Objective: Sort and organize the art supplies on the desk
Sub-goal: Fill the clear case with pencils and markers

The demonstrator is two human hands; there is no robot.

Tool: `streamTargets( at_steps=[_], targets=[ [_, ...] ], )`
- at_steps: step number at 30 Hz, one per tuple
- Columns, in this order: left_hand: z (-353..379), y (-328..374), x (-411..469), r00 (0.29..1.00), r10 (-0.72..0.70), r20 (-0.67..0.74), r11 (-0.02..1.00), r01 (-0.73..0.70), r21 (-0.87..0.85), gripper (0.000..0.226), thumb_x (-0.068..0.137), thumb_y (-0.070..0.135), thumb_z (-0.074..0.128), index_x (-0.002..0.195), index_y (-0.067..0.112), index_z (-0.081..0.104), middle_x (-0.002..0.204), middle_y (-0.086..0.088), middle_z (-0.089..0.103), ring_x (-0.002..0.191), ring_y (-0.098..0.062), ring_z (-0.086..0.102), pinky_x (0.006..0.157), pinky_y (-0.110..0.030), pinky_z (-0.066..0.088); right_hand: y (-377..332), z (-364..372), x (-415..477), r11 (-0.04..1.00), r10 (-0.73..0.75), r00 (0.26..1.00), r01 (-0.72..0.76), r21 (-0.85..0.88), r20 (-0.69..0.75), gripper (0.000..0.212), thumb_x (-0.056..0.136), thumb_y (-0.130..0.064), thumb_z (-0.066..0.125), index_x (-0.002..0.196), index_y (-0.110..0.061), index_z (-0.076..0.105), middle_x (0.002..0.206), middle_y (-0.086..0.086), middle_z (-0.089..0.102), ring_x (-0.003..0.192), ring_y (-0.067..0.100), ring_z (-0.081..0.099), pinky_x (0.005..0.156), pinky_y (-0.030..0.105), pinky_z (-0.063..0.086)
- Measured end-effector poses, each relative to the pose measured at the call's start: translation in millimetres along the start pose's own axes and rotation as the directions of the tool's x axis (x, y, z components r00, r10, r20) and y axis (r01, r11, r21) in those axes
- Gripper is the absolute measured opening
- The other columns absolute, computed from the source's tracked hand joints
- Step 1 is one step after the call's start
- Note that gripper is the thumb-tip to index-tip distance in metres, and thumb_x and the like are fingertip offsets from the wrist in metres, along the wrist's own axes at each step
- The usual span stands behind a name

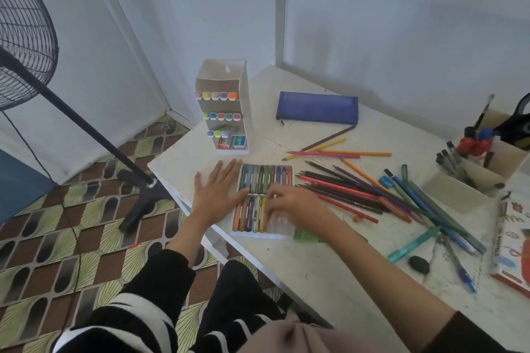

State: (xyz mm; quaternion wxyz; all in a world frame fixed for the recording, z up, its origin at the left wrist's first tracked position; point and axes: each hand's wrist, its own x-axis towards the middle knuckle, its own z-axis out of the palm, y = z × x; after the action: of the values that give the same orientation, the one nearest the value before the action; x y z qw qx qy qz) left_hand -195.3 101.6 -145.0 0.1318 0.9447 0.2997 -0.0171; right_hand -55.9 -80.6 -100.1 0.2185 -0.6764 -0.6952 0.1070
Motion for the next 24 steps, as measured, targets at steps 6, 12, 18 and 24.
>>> streamTargets(
  at_steps=[6, 12, 18, 24],
  targets=[
    [-1.2, 0.8, 1.0, 1.000, -0.016, 0.013, 1.000, 0.016, 0.011, 0.082, 0.074, 0.078, -0.001, 0.147, 0.043, -0.011, 0.156, 0.023, -0.009, 0.144, -0.006, -0.014, 0.113, -0.055, -0.008, 2.2, 14.5, -6.9, 0.989, -0.130, 0.989, 0.124, -0.078, -0.067, 0.025, 0.065, -0.006, 0.083, 0.080, -0.022, 0.071, 0.082, -0.008, 0.068, 0.070, 0.010, 0.058, 0.058, 0.027, 0.053],
    [0.7, -0.9, 1.5, 1.000, -0.012, 0.011, 1.000, 0.012, 0.008, 0.081, 0.075, 0.077, -0.001, 0.147, 0.043, -0.012, 0.156, 0.022, -0.010, 0.144, -0.005, -0.015, 0.113, -0.055, -0.009, 2.7, 28.8, -24.8, 0.994, -0.100, 0.985, 0.092, -0.066, -0.143, 0.029, 0.070, 0.002, 0.077, 0.094, -0.014, 0.075, 0.103, 0.001, 0.071, 0.099, 0.019, 0.064, 0.085, 0.033, 0.055],
    [-0.2, 0.0, 1.3, 1.000, -0.016, 0.018, 1.000, 0.015, 0.008, 0.076, 0.081, 0.075, 0.007, 0.148, 0.042, -0.011, 0.157, 0.021, -0.008, 0.145, -0.006, -0.014, 0.113, -0.056, -0.008, 5.9, 41.7, -35.1, 0.994, -0.101, 0.975, 0.088, -0.071, -0.196, 0.039, 0.061, 0.011, 0.080, 0.092, -0.012, 0.075, 0.107, 0.007, 0.069, 0.097, 0.025, 0.065, 0.082, 0.035, 0.056],
    [-1.5, 1.1, 0.7, 1.000, -0.013, 0.018, 1.000, 0.013, 0.005, 0.075, 0.083, 0.071, 0.011, 0.149, 0.041, -0.010, 0.157, 0.020, -0.008, 0.145, -0.007, -0.013, 0.113, -0.056, -0.008, 9.0, 25.5, -34.6, 0.996, -0.056, 0.984, 0.043, -0.078, -0.170, 0.050, 0.062, 0.007, 0.078, 0.102, -0.022, 0.071, 0.111, -0.003, 0.068, 0.109, 0.021, 0.059, 0.092, 0.043, 0.049]
  ],
)
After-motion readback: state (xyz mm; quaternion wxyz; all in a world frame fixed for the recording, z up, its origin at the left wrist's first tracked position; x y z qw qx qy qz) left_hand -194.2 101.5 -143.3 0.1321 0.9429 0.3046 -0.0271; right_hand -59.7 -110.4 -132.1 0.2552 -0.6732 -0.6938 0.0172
